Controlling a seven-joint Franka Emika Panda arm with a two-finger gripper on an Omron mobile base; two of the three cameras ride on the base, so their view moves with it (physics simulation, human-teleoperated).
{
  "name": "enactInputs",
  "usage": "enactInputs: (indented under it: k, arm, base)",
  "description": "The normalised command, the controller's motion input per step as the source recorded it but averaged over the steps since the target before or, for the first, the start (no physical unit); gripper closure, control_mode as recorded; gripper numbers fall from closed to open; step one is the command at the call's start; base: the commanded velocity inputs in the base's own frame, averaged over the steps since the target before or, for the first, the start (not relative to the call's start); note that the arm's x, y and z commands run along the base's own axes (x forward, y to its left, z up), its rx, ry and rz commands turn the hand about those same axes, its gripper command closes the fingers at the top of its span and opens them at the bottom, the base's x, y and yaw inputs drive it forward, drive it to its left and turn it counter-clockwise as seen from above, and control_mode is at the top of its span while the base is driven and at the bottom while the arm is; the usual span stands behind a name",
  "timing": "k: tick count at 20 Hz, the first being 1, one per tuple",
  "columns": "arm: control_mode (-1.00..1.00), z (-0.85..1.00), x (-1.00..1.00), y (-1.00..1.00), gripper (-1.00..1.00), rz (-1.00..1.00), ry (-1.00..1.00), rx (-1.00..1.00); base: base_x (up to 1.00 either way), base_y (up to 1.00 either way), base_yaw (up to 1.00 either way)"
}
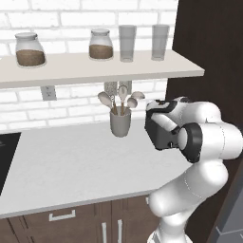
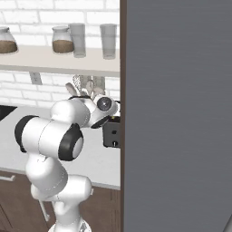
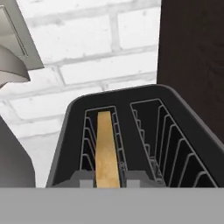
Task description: Start the toaster. Once the lever pops up, take the bread to the plate on the dining counter.
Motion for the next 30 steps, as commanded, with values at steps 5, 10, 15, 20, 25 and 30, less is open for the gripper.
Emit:
enactInputs:
  k: [5,10,15,20,25,30]
  arm:
    - [-1.00,0.47,-0.21,0.00,1.00,0.00,-0.04,0.00]
    - [-1.00,0.70,-0.20,0.00,1.00,-0.01,-0.06,0.00]
    - [-1.00,0.79,-0.16,0.00,1.00,-0.02,-0.09,0.00]
    - [-1.00,0.76,-0.28,0.00,1.00,-0.04,-0.06,0.00]
    - [-1.00,0.62,-0.73,0.00,1.00,-0.08,0.01,0.00]
    - [-1.00,0.51,-0.97,0.07,1.00,-0.08,0.08,0.00]
  base:
    - [0.00,0.00,0.00]
    - [0.00,0.00,0.00]
    - [0.00,0.00,0.00]
    - [0.00,0.00,0.00]
    - [0.00,0.00,0.00]
    - [0.00,0.00,0.00]
